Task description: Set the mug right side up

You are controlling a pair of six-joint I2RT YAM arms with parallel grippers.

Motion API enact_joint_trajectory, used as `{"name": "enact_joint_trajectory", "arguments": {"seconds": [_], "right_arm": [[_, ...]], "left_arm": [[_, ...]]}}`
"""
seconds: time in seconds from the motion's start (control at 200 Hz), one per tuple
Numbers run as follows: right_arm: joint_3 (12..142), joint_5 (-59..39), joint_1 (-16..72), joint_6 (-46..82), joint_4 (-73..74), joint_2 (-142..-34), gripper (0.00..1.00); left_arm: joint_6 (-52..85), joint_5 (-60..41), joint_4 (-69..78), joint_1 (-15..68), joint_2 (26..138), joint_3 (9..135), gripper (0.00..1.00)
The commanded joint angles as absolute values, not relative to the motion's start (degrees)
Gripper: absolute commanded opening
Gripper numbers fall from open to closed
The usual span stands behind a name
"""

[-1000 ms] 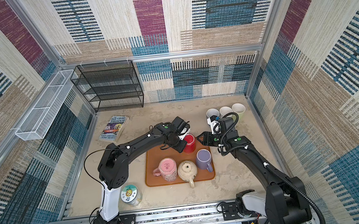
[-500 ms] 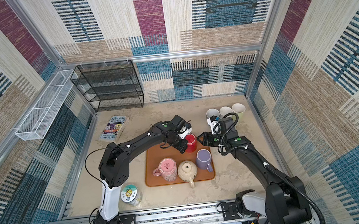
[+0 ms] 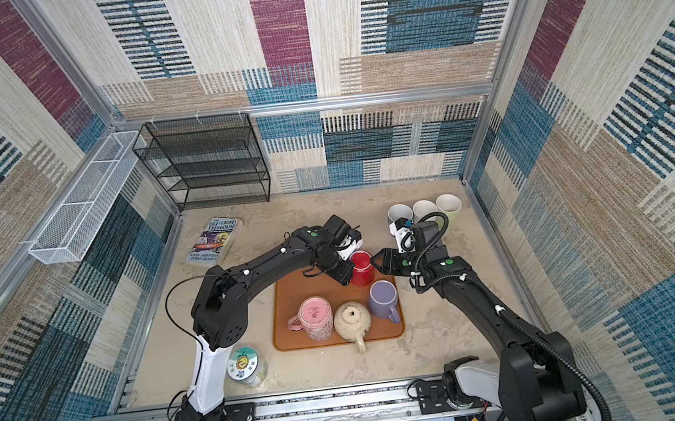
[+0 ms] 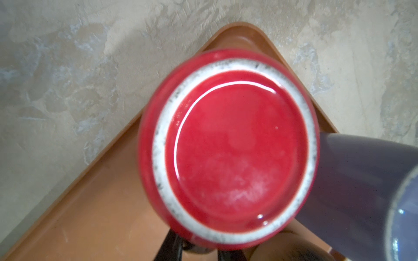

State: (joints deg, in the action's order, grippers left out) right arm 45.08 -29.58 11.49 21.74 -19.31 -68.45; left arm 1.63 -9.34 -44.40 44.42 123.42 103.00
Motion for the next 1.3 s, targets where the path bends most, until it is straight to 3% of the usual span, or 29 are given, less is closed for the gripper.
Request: {"name": "enact_joint_trajectory", "arguments": {"seconds": [0.0, 0.205, 0.831, 1.157, 1.292], "right_arm": [[44.89, -30.20, 11.46, 21.40, -17.58, -68.20, 0.54], [44.78, -30.32, 11.49, 21.43, -17.56, -68.37, 0.55], [44.41, -28.61, 11.47, 21.28, -18.16, -69.49, 0.54], [44.31, -28.46, 11.44, 21.27, -18.47, -69.14, 0.55], [44.21, -28.28, 11.42, 21.27, -18.63, -68.87, 0.55]], "left_arm": [[1.07, -9.14, -44.50, 44.38, 123.77, 103.47, 0.25], [1.06, -10.21, -44.45, 44.38, 123.84, 103.40, 0.24], [0.97, -12.30, -44.49, 44.49, 124.72, 103.45, 0.31], [1.36, -12.52, -44.49, 44.51, 124.63, 104.00, 0.09], [1.54, -12.40, -44.47, 44.52, 124.42, 104.15, 0.05]]}}
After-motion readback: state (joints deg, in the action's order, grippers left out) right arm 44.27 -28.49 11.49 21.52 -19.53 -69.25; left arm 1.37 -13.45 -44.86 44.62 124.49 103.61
